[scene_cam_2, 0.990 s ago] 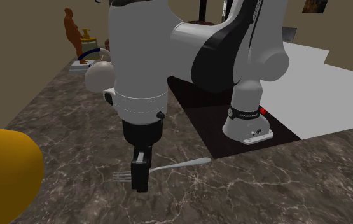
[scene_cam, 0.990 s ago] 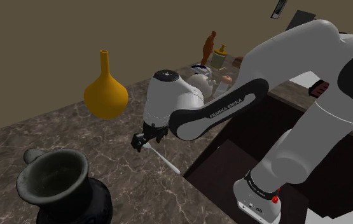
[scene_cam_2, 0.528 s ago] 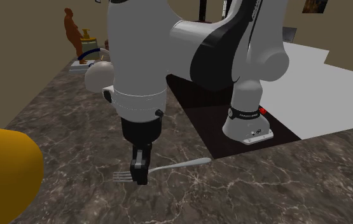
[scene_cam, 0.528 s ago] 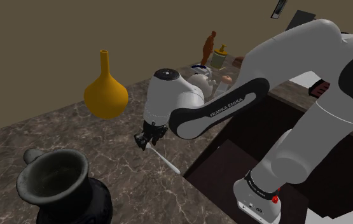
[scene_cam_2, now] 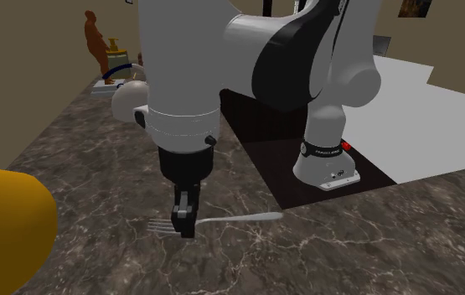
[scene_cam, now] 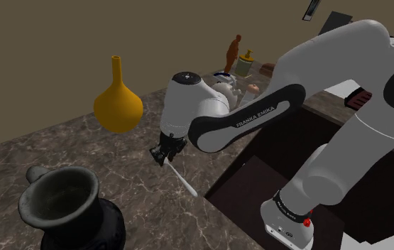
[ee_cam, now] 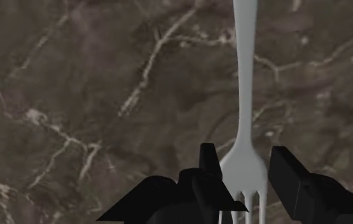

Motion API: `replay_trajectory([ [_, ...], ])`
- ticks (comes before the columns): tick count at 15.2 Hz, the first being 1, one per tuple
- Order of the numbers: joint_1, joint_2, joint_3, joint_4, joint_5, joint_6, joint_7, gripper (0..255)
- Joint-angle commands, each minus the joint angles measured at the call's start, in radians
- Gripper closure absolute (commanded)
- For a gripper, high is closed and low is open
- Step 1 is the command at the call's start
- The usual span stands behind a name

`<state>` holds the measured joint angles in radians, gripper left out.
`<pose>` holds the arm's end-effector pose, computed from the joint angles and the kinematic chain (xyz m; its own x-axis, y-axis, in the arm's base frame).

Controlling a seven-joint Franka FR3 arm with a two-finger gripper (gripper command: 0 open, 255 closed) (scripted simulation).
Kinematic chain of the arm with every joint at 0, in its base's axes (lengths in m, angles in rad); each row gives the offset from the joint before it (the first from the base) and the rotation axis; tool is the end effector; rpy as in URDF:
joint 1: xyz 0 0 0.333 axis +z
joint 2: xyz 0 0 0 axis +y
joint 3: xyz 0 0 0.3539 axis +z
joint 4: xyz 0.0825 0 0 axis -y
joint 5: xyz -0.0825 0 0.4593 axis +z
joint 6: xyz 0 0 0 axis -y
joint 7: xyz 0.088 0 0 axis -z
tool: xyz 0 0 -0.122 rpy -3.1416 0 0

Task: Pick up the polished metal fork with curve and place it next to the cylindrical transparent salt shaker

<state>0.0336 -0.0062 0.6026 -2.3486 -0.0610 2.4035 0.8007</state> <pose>0.4530 0.3332 0.3093 0.9899 -0.1202 0.0748 -0.1199 -0.9927 -0.0094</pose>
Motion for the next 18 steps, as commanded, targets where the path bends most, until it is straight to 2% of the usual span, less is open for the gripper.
replay_trajectory([
  [1,0.0,-0.022,0.0,0.006,0.021,-0.024,-0.016,255],
  [18,0.007,-0.161,-0.025,0.123,0.119,-0.258,-0.096,255],
])
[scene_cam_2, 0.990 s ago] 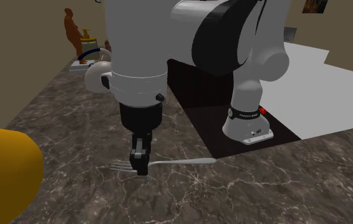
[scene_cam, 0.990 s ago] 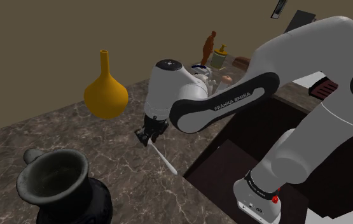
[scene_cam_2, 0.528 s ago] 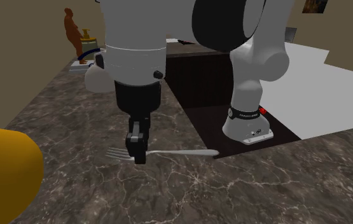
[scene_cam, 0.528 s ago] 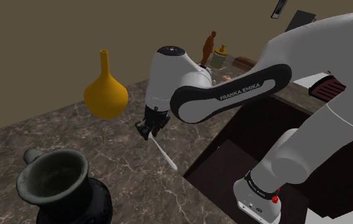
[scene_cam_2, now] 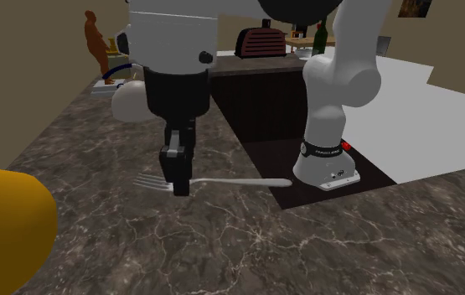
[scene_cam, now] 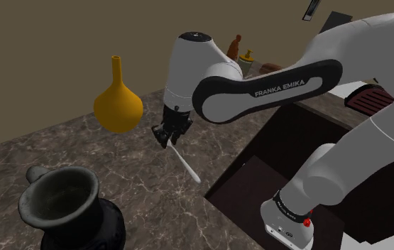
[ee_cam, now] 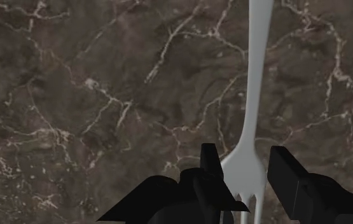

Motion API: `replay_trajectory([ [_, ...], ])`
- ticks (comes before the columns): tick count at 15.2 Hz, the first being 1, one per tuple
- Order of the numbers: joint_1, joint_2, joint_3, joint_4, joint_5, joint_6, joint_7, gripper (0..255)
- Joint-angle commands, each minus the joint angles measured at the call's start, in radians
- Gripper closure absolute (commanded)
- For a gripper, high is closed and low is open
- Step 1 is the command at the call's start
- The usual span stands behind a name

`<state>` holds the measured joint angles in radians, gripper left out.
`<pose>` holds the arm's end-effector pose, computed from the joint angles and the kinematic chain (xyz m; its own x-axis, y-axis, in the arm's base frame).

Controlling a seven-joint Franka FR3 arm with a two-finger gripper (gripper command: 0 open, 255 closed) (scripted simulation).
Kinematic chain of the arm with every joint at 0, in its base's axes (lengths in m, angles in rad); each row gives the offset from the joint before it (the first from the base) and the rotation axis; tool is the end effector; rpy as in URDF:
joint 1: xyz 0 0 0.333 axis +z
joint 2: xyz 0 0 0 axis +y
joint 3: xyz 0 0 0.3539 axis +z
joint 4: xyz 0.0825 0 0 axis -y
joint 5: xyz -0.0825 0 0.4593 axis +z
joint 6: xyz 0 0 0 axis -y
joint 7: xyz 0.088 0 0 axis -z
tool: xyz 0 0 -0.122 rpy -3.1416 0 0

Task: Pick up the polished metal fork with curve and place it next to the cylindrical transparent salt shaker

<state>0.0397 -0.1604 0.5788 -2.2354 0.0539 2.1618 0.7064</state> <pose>0.4585 0.3347 0.4169 0.9901 -0.1195 0.0742 -0.1191 -0.9928 -0.0095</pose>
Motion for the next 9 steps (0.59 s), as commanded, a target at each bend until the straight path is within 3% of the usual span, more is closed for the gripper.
replay_trajectory([
  [1,0.001,-0.012,-0.003,0.018,0.007,-0.03,-0.005,255],
  [9,0.001,-0.048,-0.017,0.096,0.023,-0.139,-0.022,255],
])
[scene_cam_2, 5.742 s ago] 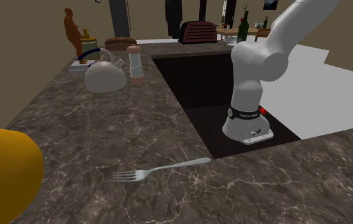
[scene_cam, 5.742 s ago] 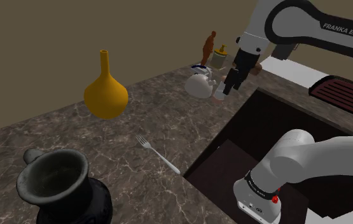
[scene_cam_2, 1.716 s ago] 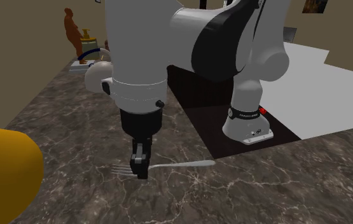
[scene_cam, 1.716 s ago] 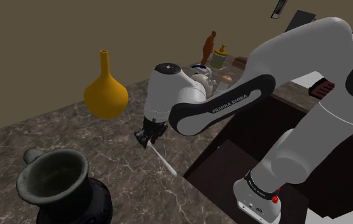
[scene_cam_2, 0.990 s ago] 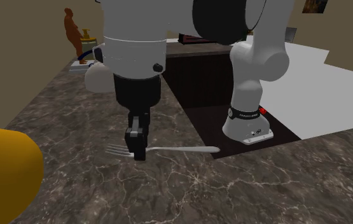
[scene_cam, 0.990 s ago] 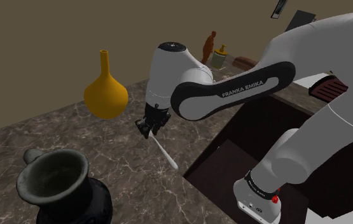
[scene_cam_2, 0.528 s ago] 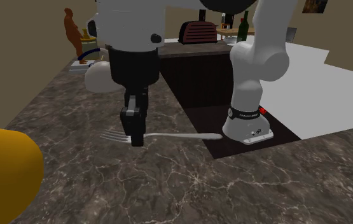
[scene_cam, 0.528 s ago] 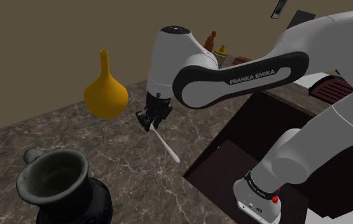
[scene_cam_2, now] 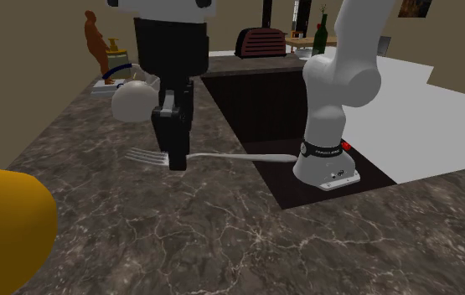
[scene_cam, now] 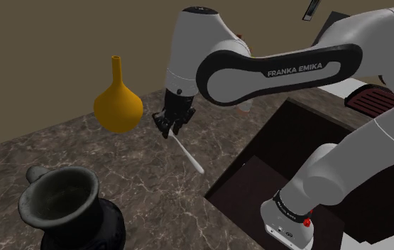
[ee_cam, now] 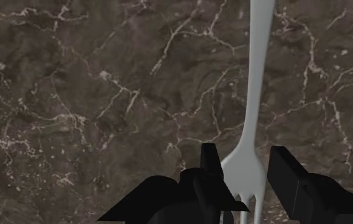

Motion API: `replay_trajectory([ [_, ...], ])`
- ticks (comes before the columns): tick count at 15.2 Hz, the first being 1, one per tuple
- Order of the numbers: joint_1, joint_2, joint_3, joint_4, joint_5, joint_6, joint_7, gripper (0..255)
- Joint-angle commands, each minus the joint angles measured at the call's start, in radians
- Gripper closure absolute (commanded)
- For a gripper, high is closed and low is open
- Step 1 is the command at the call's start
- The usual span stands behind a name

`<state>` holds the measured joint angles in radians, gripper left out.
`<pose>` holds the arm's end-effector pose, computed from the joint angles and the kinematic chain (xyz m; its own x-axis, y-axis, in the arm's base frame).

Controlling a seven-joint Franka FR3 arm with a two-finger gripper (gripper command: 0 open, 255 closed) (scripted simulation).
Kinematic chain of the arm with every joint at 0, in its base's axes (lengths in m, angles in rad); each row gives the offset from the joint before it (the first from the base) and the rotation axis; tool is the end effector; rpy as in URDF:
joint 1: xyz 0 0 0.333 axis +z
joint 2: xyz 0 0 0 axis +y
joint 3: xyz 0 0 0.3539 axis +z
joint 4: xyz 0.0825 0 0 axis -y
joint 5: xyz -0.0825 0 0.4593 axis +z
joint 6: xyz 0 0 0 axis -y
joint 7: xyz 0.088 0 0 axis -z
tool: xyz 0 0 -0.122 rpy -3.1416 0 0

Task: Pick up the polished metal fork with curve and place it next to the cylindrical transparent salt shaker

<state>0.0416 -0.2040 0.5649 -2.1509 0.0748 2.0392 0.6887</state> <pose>0.4601 0.3374 0.4721 0.9900 -0.1197 0.0743 -0.1193 -0.9928 -0.0095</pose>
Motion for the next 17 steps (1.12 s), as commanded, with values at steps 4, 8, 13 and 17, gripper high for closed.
replay_trajectory([
  [4,-0.001,-0.016,-0.009,0.055,0.006,-0.07,-0.009,255],
  [8,-0.003,-0.024,-0.014,0.103,0.008,-0.124,-0.013,255],
  [13,-0.005,-0.028,-0.02,0.166,0.008,-0.191,-0.015,255],
  [17,-0.007,-0.026,-0.023,0.221,0.005,-0.245,-0.015,255],
])
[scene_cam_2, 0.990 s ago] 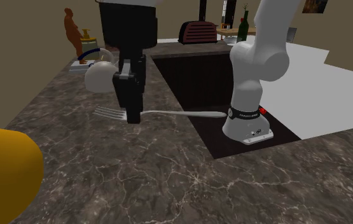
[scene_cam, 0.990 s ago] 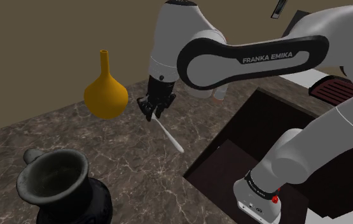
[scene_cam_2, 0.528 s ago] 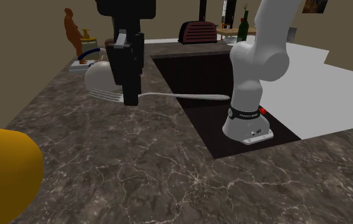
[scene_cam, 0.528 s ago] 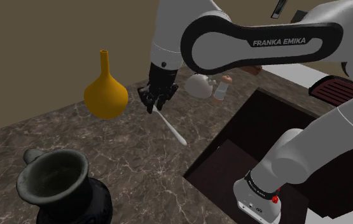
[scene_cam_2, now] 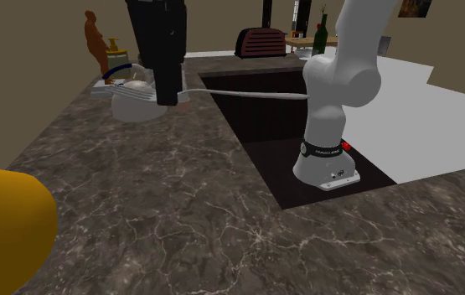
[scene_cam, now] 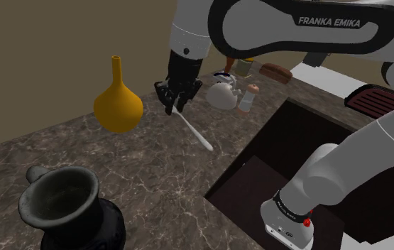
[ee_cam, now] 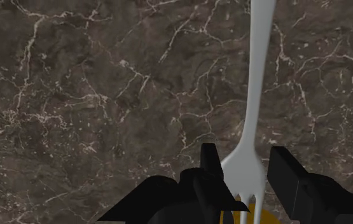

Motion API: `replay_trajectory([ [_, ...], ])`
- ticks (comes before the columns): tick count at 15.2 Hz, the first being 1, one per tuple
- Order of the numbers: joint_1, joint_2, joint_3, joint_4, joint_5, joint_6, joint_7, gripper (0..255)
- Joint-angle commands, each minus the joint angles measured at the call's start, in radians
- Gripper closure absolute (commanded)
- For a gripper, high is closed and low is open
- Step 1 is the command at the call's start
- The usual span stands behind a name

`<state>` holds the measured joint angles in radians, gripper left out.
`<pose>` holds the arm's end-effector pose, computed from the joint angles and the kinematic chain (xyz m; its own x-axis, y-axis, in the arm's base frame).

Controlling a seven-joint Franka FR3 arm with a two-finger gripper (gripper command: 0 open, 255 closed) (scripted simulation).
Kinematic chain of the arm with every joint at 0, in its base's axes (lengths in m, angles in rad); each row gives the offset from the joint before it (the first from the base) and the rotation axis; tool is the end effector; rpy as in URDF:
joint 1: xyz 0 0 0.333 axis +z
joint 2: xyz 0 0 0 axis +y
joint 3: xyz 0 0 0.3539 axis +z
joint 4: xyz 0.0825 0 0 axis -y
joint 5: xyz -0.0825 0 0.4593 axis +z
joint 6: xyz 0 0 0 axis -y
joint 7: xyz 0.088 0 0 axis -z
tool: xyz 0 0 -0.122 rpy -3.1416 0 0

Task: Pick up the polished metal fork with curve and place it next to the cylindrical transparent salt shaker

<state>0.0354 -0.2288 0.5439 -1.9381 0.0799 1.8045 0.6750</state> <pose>0.4639 0.3400 0.5810 0.9901 -0.1194 0.0743 -0.1190 -0.9928 -0.0097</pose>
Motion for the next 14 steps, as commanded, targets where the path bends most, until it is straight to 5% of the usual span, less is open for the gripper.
replay_trajectory([
  [1,-0.001,0.0,-0.002,0.023,0.0,-0.024,-0.002,255],
  [14,-0.087,-0.139,-0.23,-0.123,0.016,-0.024,-0.326,255],
])
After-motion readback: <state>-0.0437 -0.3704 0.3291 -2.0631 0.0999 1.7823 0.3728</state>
